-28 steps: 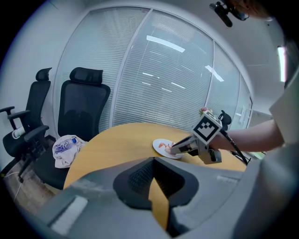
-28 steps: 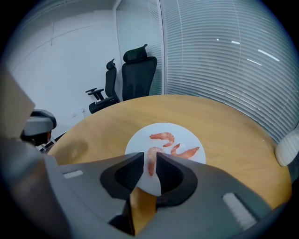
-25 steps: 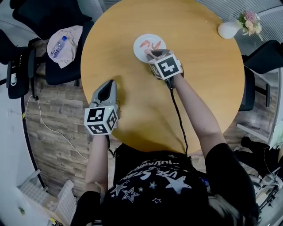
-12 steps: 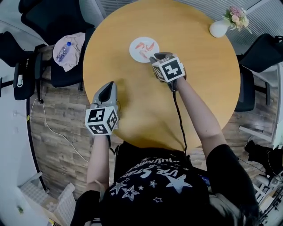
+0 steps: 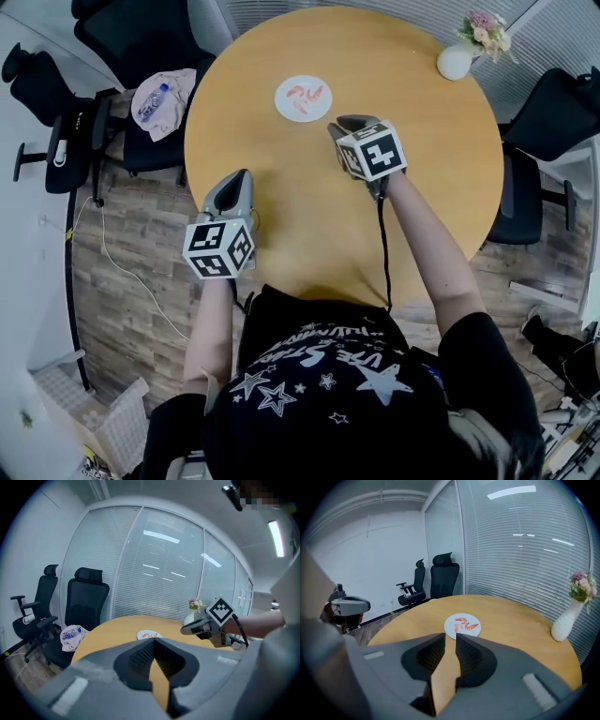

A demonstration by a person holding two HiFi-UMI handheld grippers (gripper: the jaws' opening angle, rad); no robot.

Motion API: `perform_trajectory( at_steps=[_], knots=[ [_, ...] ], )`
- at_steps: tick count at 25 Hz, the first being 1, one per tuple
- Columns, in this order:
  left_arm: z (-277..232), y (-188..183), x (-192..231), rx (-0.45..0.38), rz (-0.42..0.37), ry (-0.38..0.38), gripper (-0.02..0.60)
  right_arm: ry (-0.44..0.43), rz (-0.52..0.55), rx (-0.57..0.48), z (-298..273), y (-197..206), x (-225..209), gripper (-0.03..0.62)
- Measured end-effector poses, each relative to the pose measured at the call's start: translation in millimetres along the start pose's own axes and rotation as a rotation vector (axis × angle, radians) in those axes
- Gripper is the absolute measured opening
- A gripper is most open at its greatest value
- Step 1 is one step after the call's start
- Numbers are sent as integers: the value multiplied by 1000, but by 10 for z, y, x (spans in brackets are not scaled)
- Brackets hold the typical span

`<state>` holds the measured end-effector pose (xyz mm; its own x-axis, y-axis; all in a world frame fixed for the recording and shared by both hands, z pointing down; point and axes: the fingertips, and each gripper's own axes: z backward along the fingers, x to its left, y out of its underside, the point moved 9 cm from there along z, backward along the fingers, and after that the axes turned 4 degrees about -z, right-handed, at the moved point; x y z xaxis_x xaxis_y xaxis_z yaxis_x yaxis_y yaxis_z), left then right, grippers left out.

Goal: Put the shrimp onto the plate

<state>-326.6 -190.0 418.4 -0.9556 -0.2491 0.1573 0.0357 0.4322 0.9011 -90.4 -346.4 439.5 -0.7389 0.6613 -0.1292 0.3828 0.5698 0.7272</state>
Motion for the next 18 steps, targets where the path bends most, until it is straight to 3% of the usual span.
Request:
perform_trajectory(
  at_steps=[12,18],
  knots=[
    [528,35,-698,-69,-29,-97,2,-74,23,-93,772,325,-8,54],
    [801,221,-1050,-84,1,-171,2,-135,50,-102,988,537,-25,41]
  ],
)
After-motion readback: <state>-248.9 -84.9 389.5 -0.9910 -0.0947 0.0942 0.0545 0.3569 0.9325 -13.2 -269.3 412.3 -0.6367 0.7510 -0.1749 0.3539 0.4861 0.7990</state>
